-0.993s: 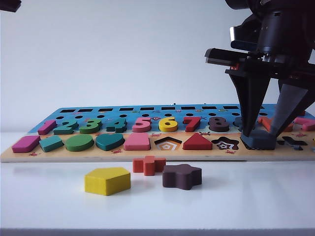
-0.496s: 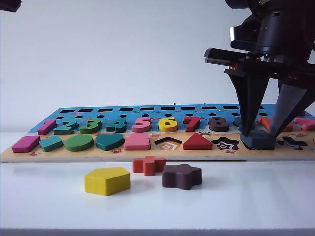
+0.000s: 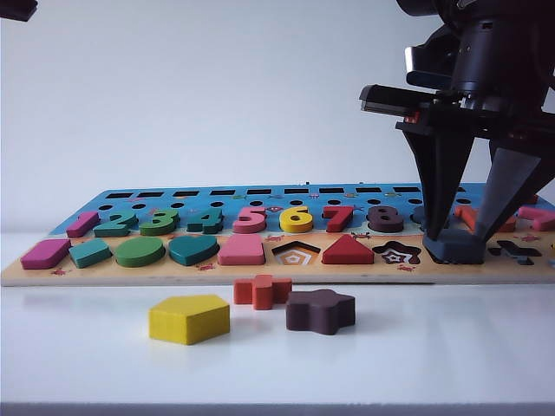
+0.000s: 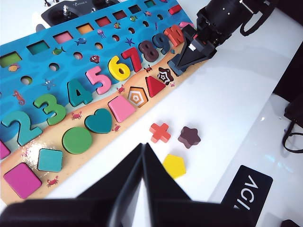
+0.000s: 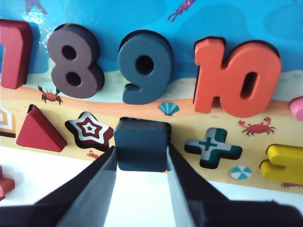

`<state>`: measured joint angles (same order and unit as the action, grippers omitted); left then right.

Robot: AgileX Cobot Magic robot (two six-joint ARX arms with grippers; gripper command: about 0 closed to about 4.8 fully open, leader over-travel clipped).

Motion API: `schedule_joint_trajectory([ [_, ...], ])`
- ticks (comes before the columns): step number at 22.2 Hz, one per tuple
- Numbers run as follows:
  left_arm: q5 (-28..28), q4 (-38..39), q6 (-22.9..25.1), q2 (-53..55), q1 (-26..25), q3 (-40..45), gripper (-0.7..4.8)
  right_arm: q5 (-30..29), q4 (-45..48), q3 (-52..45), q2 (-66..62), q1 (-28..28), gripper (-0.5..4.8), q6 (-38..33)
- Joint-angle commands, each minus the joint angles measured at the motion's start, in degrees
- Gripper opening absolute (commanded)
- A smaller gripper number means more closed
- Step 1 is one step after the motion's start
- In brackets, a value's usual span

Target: Insert the cube into the slot.

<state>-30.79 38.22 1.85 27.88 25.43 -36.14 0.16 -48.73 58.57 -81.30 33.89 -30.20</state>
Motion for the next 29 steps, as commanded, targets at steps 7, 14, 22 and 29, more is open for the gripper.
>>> schedule_joint_trajectory([
  [7, -0.3, -0.7, 0.1, 0.1, 0.1, -0.3, 0.07, 0.0, 1.6, 0.1, 0.2, 0.1, 1.92, -0.2],
  [14, -0.3, -0.7, 0.1, 0.1, 0.1, -0.3, 0.07, 0.0, 1.6, 0.0, -0.3, 0.1, 2.55, -0.3],
  [22, -0.3, -0.7, 0.1, 0.1, 0.1, -0.3, 0.07, 0.1, 1.6, -0.1, -0.8, 0.1, 2.55, -1.1],
  [29, -0.3, -0.7, 0.1, 0.1, 0.1, -0.3, 0.07, 1.6, 1.6, -0.1, -0.8, 0.1, 2.55, -1.1],
])
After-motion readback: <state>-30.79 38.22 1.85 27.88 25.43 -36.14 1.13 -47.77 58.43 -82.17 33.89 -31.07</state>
